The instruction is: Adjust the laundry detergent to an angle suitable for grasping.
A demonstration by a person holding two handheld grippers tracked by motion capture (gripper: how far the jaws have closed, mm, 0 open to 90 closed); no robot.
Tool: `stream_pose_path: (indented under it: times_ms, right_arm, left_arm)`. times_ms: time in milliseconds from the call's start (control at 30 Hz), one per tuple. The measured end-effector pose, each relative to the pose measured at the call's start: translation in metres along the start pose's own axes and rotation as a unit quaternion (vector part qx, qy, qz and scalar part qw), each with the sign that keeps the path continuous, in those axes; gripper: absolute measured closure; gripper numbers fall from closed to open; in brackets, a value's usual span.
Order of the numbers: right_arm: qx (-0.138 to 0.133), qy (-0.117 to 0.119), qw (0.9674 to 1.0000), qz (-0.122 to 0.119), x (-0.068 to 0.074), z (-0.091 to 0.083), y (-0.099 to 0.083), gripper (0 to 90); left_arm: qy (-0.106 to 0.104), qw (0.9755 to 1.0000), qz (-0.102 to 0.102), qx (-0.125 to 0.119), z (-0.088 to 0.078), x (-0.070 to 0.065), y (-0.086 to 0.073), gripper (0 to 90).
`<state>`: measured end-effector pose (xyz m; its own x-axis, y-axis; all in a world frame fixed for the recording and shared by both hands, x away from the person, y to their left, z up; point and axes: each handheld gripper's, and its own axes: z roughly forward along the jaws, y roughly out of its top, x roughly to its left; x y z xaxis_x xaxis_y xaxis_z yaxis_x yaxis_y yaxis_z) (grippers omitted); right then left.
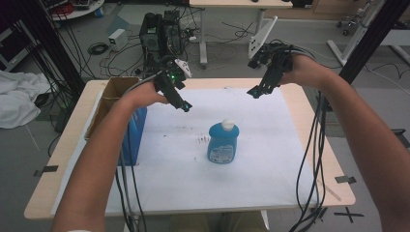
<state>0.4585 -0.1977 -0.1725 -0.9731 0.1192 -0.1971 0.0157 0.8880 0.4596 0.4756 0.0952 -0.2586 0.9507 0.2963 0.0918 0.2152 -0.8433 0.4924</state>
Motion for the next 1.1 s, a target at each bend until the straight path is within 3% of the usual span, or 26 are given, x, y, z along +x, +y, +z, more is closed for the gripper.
stream_pose_path:
  times_ms: [67, 133, 233, 267, 367, 433, 467, 500, 533, 567, 600, 633, 700, 733, 800, 833, 900, 933, 967, 1033, 1100]
  right_arm:
    - [0.001, 0.0, 1.0, 0.001, -0.001, 0.0, -0.002, 1.4]
    - [0.001, -0.001, 1.0, 0.002, -0.002, 0.0, -0.004, 1.4]
    - [-0.001, -0.003, 1.0, 0.008, -0.003, -0.001, -0.006, 1.4]
    - [-0.001, -0.003, 1.0, 0.008, -0.003, -0.001, -0.006, 1.4]
    - [-0.001, -0.002, 1.0, 0.005, -0.002, -0.001, -0.007, 1.4]
    - [-0.003, -0.001, 1.0, 0.003, -0.002, 0.0, -0.007, 1.4]
    - [-0.003, -0.001, 1.0, 0.004, -0.002, 0.0, -0.007, 1.4]
    - [-0.003, -0.002, 1.0, 0.005, -0.002, 0.0, -0.007, 1.4]
    - [-0.002, 0.0, 1.0, 0.004, -0.003, 0.0, -0.006, 1.4]
    - [-0.002, 0.0, 1.0, 0.004, -0.003, 0.0, -0.006, 1.4]
    - [-0.001, 0.002, 1.0, 0.004, -0.003, 0.0, -0.006, 1.4]
    - [-0.003, 0.001, 1.0, 0.003, -0.003, 0.001, -0.006, 1.4]
    - [0.0, 0.002, 1.0, 0.007, -0.003, 0.001, -0.006, 1.4]
    - [0.001, 0.002, 1.0, 0.007, -0.004, 0.001, -0.006, 1.4]
    - [0.0, 0.0, 1.0, 0.008, -0.005, 0.002, -0.006, 1.4]
    - [-0.001, 0.001, 1.0, 0.007, -0.005, 0.002, -0.006, 1.4]
    - [-0.003, 0.001, 1.0, 0.009, -0.008, 0.004, -0.006, 1.4]
    - [-0.002, 0.001, 0.9999, 0.01, -0.01, 0.005, -0.006, 1.4]
    - [-0.002, 0.002, 0.9999, 0.011, -0.012, 0.006, -0.006, 1.4]
    - [-0.001, 0.003, 0.9999, 0.014, -0.016, 0.009, -0.006, 1.4]
    - [-0.001, 0.003, 0.9999, 0.016, -0.019, 0.011, -0.005, 1.4]
  left_arm:
    - [0.001, 0.9999, -0.01, -0.011, 0.001, -0.002, 0.0, 10.3]
    - [-0.001, 1.0, 0.001, 0.003, -0.001, 0.0, 0.001, 10.3]
    - [-0.003, 0.9999, -0.011, -0.005, 0.001, -0.003, 0.001, 10.3]
    - [-0.004, 1.0, 0.001, 0.007, 0.0, -0.001, 0.001, 10.3]
    - [-0.007, 0.9999, -0.011, 0.0, 0.001, -0.002, 0.001, 10.3]
    - [-0.001, 1.0, 0.002, 0.008, -0.001, 0.0, 0.001, 10.3]
    - [0.0, 0.9999, -0.009, -0.006, 0.001, -0.002, 0.0, 10.3]
    - [-0.002, 1.0, 0.0, 0.0, 0.0, 0.0, 0.0, 10.3]
    - [0.001, 0.9999, -0.008, -0.007, 0.0, -0.001, 0.0, 10.3]
    - [0.0, 1.0, 0.003, 0.001, -0.001, 0.001, 0.0, 10.3]
    - [-0.005, 1.0, 0.001, 0.006, -0.002, 0.001, 0.0, 10.3]
    - [-0.001, 0.9999, -0.01, -0.009, 0.0, -0.001, -0.001, 10.3]
    - [-0.002, 1.0, 0.002, 0.003, -0.002, 0.001, -0.001, 10.3]
    - [-0.002, 0.9999, -0.007, -0.007, 0.0, -0.001, -0.001, 10.3]
    - [-0.002, 1.0, 0.004, -0.001, -0.001, 0.001, 0.0, 10.3]
    - [-0.003, 0.9999, -0.007, -0.011, 0.0, 0.0, -0.001, 10.3]
    - [-0.001, 1.0, 0.003, -0.004, -0.001, 0.002, -0.001, 10.3]
    - [0.0, 0.9999, -0.007, -0.012, 0.001, 0.002, 0.0, 10.3]
    - [-0.001, 1.0, 0.004, -0.004, 0.0, 0.003, 0.0, 10.3]
    - [-0.002, 0.9999, -0.004, -0.011, 0.002, 0.002, 0.0, 10.3]
    - [-0.005, 1.0, 0.004, -0.003, 0.002, 0.003, 0.0, 10.3]
